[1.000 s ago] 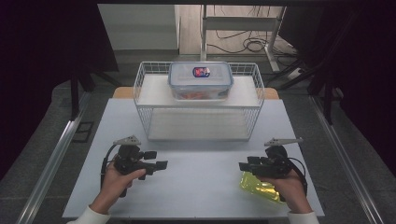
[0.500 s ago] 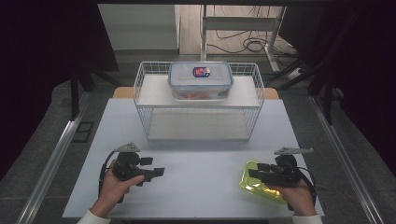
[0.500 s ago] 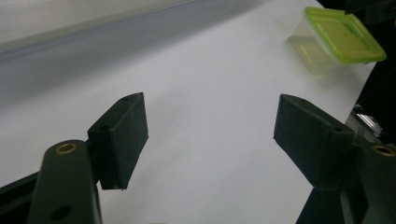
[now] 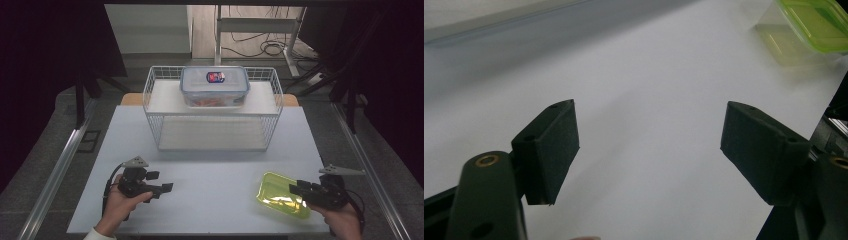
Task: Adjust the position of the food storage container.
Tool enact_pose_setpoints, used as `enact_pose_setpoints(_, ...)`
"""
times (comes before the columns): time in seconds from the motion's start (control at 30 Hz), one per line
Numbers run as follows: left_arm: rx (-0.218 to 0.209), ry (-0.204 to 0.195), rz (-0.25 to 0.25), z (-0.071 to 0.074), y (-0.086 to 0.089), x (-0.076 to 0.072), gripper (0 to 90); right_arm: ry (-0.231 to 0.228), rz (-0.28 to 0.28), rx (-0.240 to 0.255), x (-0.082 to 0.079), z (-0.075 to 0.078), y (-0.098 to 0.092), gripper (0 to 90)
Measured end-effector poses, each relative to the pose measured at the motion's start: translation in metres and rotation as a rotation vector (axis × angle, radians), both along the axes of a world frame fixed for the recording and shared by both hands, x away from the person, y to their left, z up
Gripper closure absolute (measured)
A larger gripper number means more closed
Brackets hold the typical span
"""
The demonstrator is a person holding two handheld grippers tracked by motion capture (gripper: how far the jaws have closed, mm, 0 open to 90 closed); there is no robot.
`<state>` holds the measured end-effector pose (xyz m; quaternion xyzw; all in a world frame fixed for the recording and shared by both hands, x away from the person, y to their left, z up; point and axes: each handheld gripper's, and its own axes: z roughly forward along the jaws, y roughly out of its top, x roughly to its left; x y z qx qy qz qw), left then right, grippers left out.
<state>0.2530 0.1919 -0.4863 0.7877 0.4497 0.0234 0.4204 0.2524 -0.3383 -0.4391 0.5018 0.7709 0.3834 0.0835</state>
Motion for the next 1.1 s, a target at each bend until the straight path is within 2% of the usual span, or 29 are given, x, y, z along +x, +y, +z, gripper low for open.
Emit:
enact_pose_setpoints(0.13,0.000,-0.005,0.001,0.001,0.001,-0.002,21.8,0.005,-0.063,-0.052,-0.012,-0.003,-0.019,78.7)
enact_pose_setpoints(0.23,-0.001,-0.008,0.003,0.001,0.003,-0.002,21.6,0.018,-0.104,-0.055,-0.018,-0.008,-0.031,84.9)
enact_pose_setpoints(0.33,0.000,-0.007,0.005,0.000,0.004,-0.001,21.4,0.030,-0.121,-0.076,-0.020,-0.012,-0.037,88.8)
enact_pose_setpoints(0.7,-0.003,-0.011,0.007,0.000,0.004,-0.002,21.3,0.087,-0.173,-0.159,-0.020,-0.025,-0.046,89.2)
enact_pose_setpoints(1.1,-0.002,-0.009,0.005,0.000,0.004,-0.001,21.2,0.123,-0.157,-0.223,-0.013,-0.037,-0.034,89.3)
